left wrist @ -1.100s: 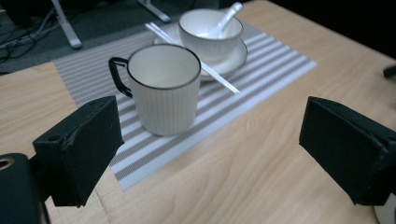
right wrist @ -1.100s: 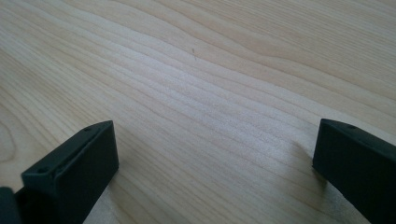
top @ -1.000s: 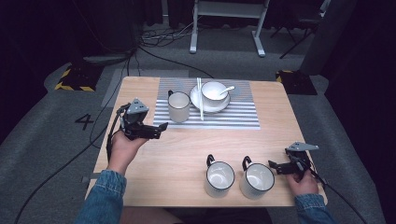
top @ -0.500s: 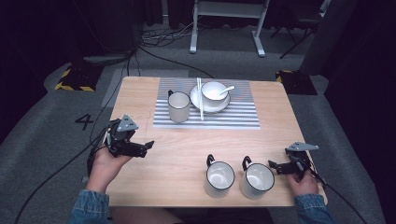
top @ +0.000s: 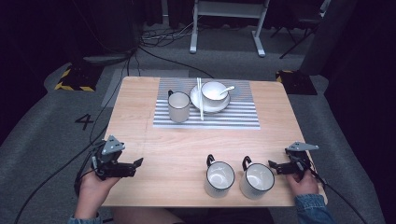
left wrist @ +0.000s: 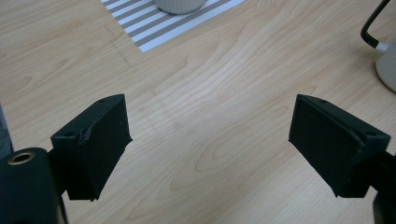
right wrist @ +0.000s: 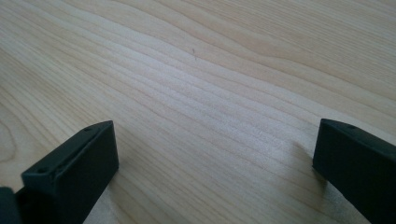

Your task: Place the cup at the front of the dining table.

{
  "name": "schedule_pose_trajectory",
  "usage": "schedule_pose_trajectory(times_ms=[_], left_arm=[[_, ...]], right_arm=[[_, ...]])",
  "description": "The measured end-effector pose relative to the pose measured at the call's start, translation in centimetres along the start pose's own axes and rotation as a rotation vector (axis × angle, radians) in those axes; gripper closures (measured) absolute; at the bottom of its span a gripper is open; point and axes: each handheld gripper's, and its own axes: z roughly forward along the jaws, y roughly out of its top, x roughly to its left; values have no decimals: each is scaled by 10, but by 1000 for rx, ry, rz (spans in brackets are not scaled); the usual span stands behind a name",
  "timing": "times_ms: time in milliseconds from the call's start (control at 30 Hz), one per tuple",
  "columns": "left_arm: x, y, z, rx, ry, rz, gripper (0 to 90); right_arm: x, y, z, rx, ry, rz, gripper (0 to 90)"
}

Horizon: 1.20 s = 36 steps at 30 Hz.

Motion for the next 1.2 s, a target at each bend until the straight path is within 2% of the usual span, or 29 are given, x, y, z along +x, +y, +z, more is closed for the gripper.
schedule_pose_trajectory(times_ms=[67,167,233,300,400,567,700,933,1033,1133,1200], left_arm=[[2,-7,-2,-1,10,-13,126],[2,-16,0,-6,9,-56,126],[-3,-22,5,-21,44,-118,128],[-7,-27,10,5,46,-118,139],[-13,-34,17,20,50,-125,139],[-20,-45,27,26,44,-137,139],[-22,-54,32,86,22,-116,140],[-24,-67,36,136,6,-118,139],[-24,-69,40,122,19,-125,138],[-26,-72,46,67,57,-143,138],[-29,-72,50,55,74,-122,138]], right_arm=[[0,0,0,0,0,0,2],[0,0,0,0,0,0,3],[0,0,0,0,0,0,2],[0,0,0,0,0,0,2],[0,0,0,0,0,0,2],[0,0,0,0,0,0,2],[0,0,0,0,0,0,2],[0,0,0,0,0,0,2],[0,0,0,0,0,0,2],[0,0,0,0,0,0,2],[0,0,0,0,0,0,3]])
